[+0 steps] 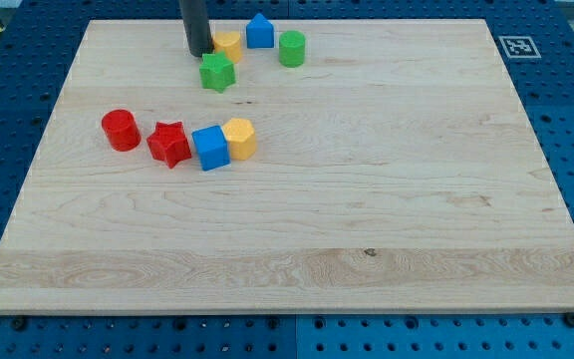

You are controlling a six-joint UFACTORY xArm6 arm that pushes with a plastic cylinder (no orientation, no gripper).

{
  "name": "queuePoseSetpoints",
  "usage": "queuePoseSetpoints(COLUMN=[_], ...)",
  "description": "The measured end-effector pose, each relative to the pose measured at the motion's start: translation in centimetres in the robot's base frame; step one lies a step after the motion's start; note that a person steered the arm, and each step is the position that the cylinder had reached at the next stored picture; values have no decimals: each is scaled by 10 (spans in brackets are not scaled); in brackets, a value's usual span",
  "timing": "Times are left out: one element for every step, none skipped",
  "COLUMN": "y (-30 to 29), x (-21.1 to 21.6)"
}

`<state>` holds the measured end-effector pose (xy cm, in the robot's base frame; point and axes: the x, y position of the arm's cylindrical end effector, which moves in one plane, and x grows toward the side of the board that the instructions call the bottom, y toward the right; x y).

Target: Push the green star slightly left

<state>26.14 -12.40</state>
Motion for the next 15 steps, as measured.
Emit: queuePoseSetpoints(y=[0, 0, 0, -7, -20, -13, 7, 37, 64, 74, 74, 71, 64, 56, 46], x=[10, 21, 32, 41, 70, 117, 143, 141, 116, 83, 68, 66, 65, 65, 65])
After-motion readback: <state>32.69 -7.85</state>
